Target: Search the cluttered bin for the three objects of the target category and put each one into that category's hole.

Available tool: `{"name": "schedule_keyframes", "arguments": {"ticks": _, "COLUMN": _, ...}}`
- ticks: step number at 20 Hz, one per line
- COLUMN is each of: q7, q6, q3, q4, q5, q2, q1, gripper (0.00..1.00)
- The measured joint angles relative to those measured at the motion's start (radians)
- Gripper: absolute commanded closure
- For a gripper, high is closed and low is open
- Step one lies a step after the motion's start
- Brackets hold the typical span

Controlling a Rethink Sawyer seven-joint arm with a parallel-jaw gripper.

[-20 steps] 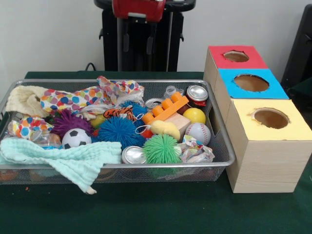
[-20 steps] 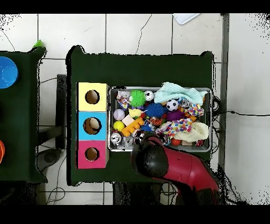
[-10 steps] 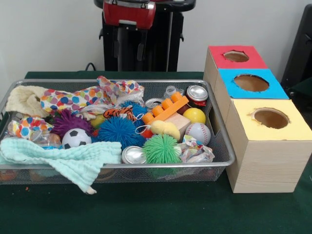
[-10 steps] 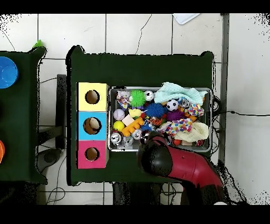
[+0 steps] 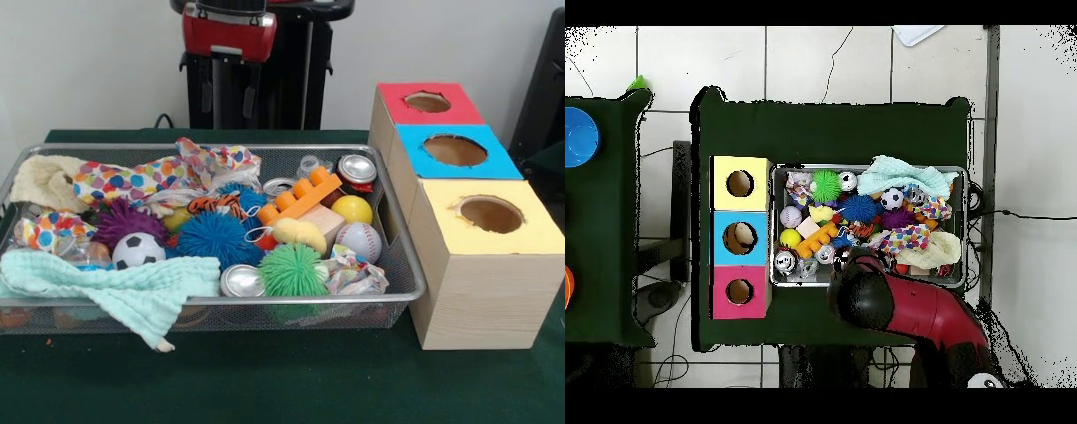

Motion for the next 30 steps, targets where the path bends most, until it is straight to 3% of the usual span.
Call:
{"name": "schedule_keyframes", "arguments": {"ticks": 10, "q7": 0.0, "q6": -0.051, "q3": -0.005, "q4": 0.0, "q5": 0.0, "q2": 0.05, "q1": 0.007, "gripper": 0.0}}
{"name": "schedule_keyframes", "arguments": {"ticks": 21, "q7": 0.001, "q6": -0.051, "q3": -0.03, "q4": 0.026, "q5": 0.015, "q2": 0.06, "q1": 0.143, "gripper": 0.0}}
{"name": "schedule_keyframes", "arguments": {"ticks": 30, "q7": 0.001, "q6": -0.052, "q3": -0.03, "q4": 0.095, "q5": 0.038, "q2": 0.068, "q1": 0.177, "gripper": 0.0}}
